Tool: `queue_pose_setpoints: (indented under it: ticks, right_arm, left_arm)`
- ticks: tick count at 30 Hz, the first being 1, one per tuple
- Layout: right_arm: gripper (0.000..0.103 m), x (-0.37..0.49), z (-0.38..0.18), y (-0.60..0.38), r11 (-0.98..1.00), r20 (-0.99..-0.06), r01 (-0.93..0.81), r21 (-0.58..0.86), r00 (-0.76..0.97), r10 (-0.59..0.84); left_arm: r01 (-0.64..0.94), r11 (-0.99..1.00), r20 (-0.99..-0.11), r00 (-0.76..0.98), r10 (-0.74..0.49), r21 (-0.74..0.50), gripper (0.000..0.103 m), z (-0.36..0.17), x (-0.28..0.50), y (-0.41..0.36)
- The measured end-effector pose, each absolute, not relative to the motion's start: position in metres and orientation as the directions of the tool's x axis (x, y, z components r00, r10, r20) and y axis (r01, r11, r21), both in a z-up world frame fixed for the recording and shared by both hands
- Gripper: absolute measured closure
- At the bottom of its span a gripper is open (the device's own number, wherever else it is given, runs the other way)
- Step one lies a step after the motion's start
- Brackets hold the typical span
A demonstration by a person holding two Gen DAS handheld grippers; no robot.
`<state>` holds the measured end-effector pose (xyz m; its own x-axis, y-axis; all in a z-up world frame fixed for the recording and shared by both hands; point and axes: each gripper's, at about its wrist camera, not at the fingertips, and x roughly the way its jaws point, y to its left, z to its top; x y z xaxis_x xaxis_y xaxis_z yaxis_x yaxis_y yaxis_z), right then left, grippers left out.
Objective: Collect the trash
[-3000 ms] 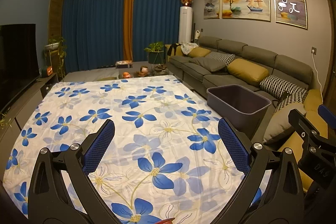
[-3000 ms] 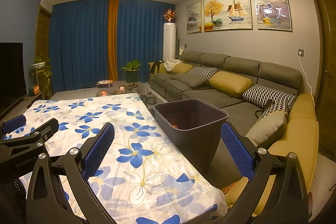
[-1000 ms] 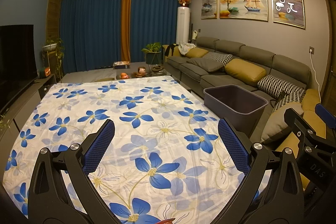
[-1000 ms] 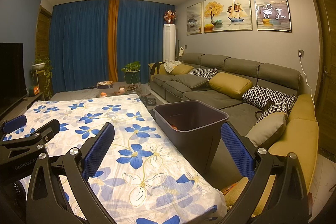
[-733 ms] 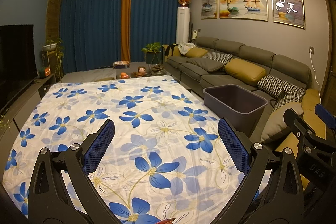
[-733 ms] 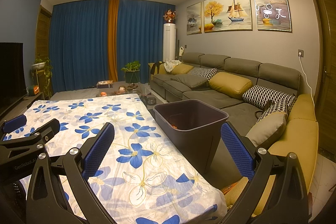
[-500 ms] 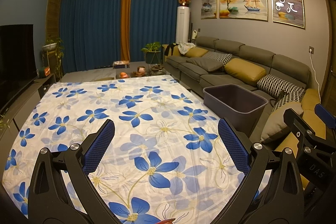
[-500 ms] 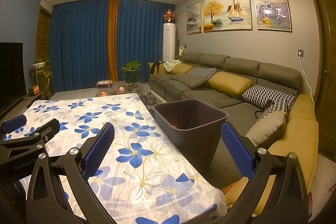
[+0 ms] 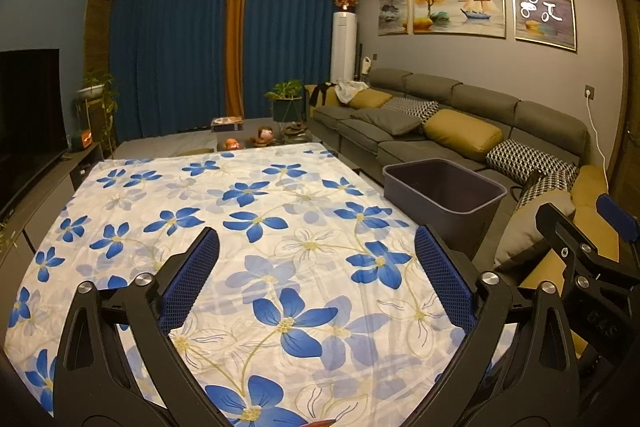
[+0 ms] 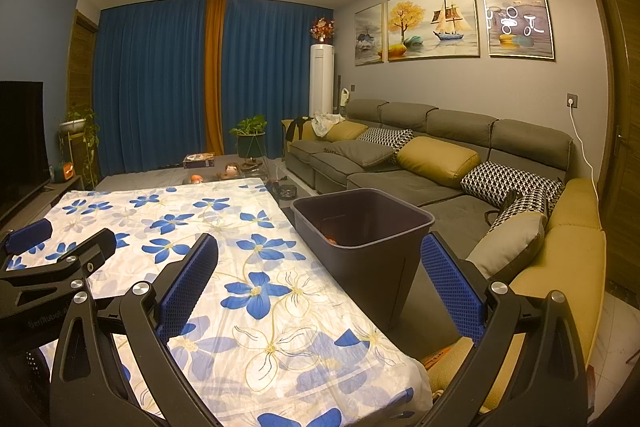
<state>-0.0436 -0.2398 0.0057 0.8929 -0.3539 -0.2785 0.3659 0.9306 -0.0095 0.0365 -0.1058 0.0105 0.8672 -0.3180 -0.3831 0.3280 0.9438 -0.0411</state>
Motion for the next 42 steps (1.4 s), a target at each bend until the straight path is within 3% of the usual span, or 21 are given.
queue_pose_setpoints:
  ticks: [8,42]
  right_arm:
    - [0.005,-0.0443,0.0054,-0.2403,0.931,-0.278,0.366,-0.009,0.893,-0.354]
    - [0.005,-0.0451,0.0065,-0.2399,0.931,-0.275,0.366,-0.008,0.894,-0.354]
  left_arm:
    - [0.343,0.939,-0.384,0.863,-0.328,-0.032,0.019,0.0120,0.0352,-0.1058]
    - [0.324,0.945,-0.383,0.869,-0.314,-0.040,0.018,0.0164,0.0353,-0.1002]
